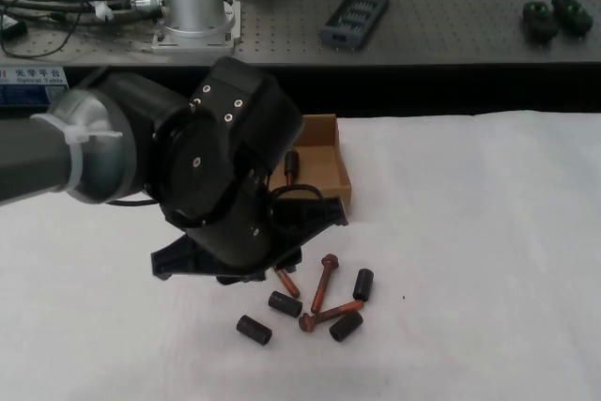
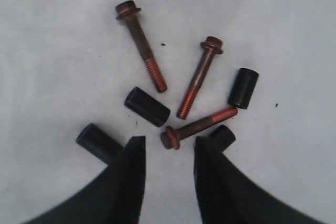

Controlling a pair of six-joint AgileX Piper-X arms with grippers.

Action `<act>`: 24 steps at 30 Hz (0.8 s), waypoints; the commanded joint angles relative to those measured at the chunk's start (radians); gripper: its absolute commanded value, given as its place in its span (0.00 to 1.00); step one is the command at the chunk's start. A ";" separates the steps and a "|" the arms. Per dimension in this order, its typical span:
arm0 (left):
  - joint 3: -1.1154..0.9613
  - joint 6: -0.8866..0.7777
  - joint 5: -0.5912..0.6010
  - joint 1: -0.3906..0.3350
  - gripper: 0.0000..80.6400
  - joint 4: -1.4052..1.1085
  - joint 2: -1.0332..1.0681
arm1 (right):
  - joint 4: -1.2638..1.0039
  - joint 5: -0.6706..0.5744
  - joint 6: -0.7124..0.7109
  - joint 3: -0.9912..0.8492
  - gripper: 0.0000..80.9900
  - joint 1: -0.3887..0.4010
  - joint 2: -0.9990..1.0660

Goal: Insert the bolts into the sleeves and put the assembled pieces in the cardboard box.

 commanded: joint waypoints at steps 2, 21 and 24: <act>-0.007 -0.042 -0.080 0.000 0.41 0.143 0.001 | -0.011 0.002 0.006 -0.003 0.05 -0.007 -0.006; -0.125 -0.114 -0.044 0.001 0.37 0.279 0.195 | -0.011 0.002 0.006 -0.003 0.05 -0.007 -0.006; -0.134 -0.117 -0.041 0.001 0.34 0.266 0.202 | -0.011 0.002 0.006 -0.003 0.05 -0.007 -0.006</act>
